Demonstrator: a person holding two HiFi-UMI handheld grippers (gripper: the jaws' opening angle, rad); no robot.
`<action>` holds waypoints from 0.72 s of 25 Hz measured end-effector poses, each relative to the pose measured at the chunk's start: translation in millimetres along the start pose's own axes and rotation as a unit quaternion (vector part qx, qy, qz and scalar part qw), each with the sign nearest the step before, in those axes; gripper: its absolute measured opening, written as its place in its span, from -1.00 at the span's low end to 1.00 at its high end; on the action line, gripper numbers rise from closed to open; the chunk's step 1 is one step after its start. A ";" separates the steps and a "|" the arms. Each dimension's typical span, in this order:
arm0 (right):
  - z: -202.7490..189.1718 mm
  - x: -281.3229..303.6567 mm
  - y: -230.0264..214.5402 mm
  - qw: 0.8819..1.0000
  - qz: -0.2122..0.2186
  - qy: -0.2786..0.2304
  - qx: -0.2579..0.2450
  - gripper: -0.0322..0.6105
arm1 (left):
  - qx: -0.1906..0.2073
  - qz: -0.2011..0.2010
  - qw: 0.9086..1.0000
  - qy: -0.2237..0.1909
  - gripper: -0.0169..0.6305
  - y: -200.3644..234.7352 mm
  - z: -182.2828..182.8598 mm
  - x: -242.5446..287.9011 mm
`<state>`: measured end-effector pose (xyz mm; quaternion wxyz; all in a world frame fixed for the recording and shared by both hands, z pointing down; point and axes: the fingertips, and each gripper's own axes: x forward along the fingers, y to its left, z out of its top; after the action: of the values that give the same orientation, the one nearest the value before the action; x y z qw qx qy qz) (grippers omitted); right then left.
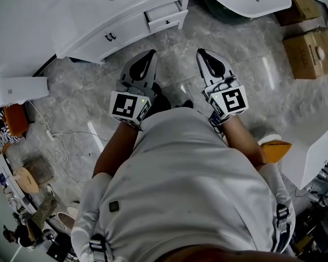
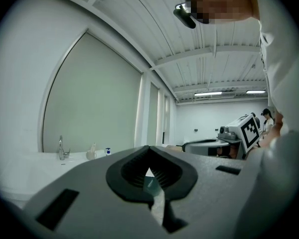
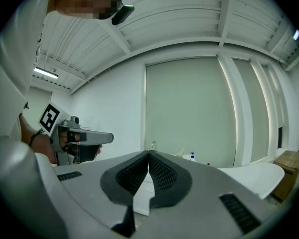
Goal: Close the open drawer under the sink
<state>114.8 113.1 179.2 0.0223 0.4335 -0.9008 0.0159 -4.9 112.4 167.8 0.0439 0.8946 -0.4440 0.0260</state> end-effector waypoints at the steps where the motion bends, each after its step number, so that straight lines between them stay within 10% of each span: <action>1: 0.3 10.7 0.1 1.000 -0.002 0.001 0.000 -0.82 | -0.001 -0.004 1.000 0.001 -0.92 9.6 0.2 2.4; 18: -6.5 132.5 15.6 0.999 -0.041 0.025 0.009 -0.82 | -0.006 -0.046 0.999 0.003 -0.92 141.3 3.7 19.1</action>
<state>20.2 19.8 192.7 0.0413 0.4700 -0.8811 0.0338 -106.0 11.9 173.6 0.0520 0.9138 -0.4022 0.0237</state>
